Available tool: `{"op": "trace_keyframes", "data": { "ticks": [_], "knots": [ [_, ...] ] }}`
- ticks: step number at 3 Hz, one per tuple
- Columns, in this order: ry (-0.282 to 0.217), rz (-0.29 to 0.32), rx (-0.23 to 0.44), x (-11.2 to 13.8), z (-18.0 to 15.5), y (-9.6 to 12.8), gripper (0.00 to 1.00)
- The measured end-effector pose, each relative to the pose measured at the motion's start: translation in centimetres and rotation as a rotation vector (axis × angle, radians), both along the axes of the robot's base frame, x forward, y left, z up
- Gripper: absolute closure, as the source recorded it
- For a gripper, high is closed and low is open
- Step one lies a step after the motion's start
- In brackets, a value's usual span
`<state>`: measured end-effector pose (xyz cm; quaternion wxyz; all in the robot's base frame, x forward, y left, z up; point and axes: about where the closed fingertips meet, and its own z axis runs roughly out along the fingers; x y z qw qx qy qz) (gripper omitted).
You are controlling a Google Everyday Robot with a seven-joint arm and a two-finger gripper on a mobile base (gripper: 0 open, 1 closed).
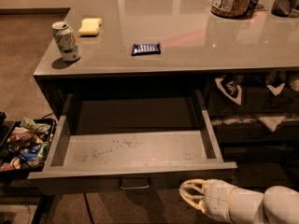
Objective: Close top drawer
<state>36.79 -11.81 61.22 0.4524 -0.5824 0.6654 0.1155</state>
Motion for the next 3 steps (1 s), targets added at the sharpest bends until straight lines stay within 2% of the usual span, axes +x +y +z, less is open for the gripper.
{"op": "trace_keyframes", "data": {
  "ticks": [2,3],
  "knots": [
    [-0.079,0.004,-0.030,3.5,0.9,1.0,1.00],
    [-0.073,-0.005,-0.033,4.4,-0.2,1.0,1.00]
  ]
}}
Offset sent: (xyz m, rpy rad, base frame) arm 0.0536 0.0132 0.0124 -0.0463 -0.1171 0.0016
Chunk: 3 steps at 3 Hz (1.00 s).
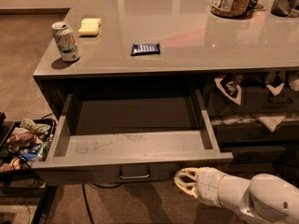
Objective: Close top drawer
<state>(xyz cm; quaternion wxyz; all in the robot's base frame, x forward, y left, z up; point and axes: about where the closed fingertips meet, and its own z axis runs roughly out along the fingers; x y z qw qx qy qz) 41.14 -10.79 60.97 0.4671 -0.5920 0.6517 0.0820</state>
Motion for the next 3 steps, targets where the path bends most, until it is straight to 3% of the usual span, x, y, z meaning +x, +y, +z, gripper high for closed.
{"op": "trace_keyframes", "data": {
  "ticks": [3],
  "knots": [
    [-0.070,-0.040,-0.061,4.1,-1.5,0.7,1.00]
  ]
}}
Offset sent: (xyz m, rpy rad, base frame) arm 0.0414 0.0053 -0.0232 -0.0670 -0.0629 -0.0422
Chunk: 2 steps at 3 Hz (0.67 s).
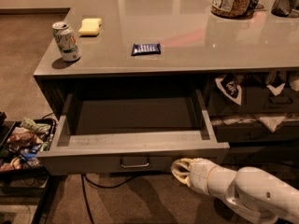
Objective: Close top drawer
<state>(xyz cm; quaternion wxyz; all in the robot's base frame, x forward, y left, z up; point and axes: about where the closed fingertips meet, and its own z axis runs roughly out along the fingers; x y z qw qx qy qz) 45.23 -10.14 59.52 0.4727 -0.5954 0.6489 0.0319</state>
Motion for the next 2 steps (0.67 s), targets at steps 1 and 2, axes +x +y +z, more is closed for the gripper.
{"op": "trace_keyframes", "data": {
  "ticks": [1,2],
  "knots": [
    [-0.040,-0.010,-0.021,1.7,0.7,0.2,1.00],
    [-0.076,-0.009,-0.044,3.5,1.8,0.5,1.00]
  ]
}}
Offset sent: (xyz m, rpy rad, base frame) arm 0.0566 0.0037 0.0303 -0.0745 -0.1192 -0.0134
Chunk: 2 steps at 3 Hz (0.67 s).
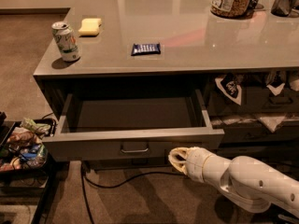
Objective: Close top drawer
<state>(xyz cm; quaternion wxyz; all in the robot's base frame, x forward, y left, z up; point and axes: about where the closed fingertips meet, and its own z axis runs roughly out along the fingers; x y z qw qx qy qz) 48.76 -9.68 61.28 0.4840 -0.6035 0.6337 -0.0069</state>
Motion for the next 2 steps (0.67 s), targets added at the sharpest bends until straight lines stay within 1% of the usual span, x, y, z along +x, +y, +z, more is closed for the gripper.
{"op": "trace_keyframes", "data": {
  "ticks": [1,2],
  "knots": [
    [0.000,0.004,0.011,0.5,-0.6,0.2,1.00],
    [-0.059,0.018,0.011,3.2,-1.3,1.0,1.00]
  ]
}}
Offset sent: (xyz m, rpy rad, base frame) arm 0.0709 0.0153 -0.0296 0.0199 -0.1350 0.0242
